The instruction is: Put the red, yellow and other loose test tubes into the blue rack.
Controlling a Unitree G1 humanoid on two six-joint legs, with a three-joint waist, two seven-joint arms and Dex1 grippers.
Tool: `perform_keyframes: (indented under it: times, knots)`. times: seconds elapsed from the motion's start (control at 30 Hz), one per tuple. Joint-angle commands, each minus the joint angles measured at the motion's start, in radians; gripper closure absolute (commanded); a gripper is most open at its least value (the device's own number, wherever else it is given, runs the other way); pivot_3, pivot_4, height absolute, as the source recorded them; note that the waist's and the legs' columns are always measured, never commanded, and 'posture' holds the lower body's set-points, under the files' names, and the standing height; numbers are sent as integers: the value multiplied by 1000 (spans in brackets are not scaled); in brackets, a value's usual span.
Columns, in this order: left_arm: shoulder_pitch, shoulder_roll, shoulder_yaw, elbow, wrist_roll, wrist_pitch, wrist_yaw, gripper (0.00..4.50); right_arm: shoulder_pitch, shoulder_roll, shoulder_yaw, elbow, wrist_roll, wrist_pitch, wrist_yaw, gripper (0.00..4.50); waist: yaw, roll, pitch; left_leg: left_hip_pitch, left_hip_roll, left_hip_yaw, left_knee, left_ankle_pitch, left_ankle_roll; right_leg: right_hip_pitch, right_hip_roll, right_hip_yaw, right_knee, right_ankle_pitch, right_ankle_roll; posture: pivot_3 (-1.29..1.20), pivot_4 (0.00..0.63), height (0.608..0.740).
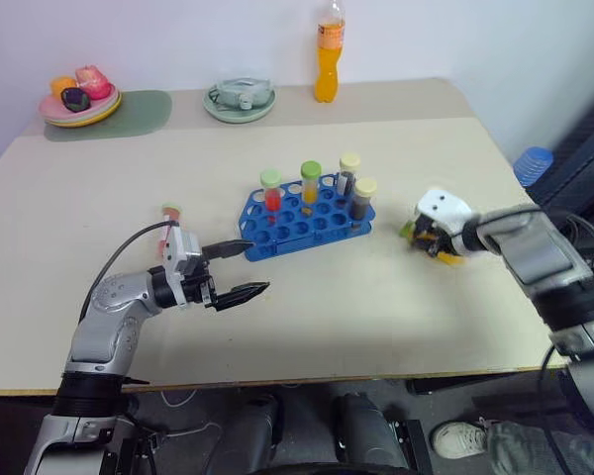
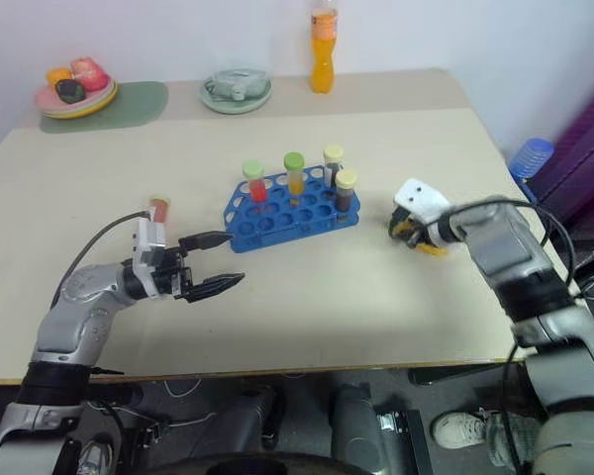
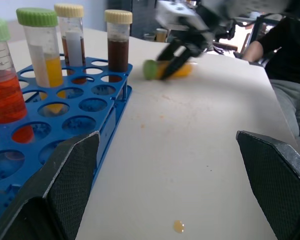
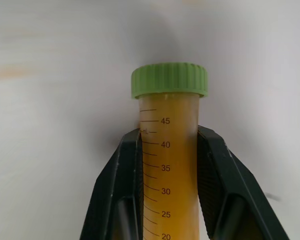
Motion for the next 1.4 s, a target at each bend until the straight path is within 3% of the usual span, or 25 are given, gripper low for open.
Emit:
perform_keyframes:
  times: [0.03,0.13,0.3,0.4,0.47,0.6,0.9,1.4]
  knots:
    - [-6,6,7,-28,-14,-2,4,0,185,-32,-74,-235,141,-147,146,3594,0,0,0,0,0,0,0,0,0,0,0,0,-1,0,0,0,150,740]
    - [-15,4,5,-19,-12,-2,3,0,278,31,-148,-359,248,-168,154,3594,-7,0,0,0,1,0,0,0,0,1,0,0,-1,0,0,0,150,740]
    - [-45,-11,12,15,-20,-1,6,0,248,369,-211,-402,354,-227,-47,3594,-8,-1,1,1,4,1,0,0,-1,0,3,0,1,1,-2,0,150,740]
    - [-52,-24,34,50,-31,-2,19,0,162,593,-213,-290,387,-317,-130,3594,-5,-1,1,1,3,1,1,1,-1,0,3,0,1,1,-2,0,150,740]
    - [-52,-27,53,84,-35,-7,25,0,110,706,-203,-180,320,-450,-203,3594,-5,-1,1,1,3,1,0,1,-2,0,3,0,1,2,-2,0,150,740]
    - [-38,-13,78,130,-29,-30,21,0,33,842,-216,40,217,-684,-324,3594,-3,-1,1,1,3,0,0,4,-6,-1,4,0,1,2,-2,0,150,740]
    - [-6,-6,111,113,-38,-35,36,0,-53,926,-264,452,124,-1066,-441,3594,-12,-1,1,1,3,0,-1,5,-9,-2,6,0,3,2,-3,0,150,740]
    - [22,-7,124,99,-41,-52,48,0,-93,936,-289,741,93,-1261,-474,3594,-17,0,1,2,4,0,-2,6,-10,-2,7,1,4,2,-3,0,150,740]
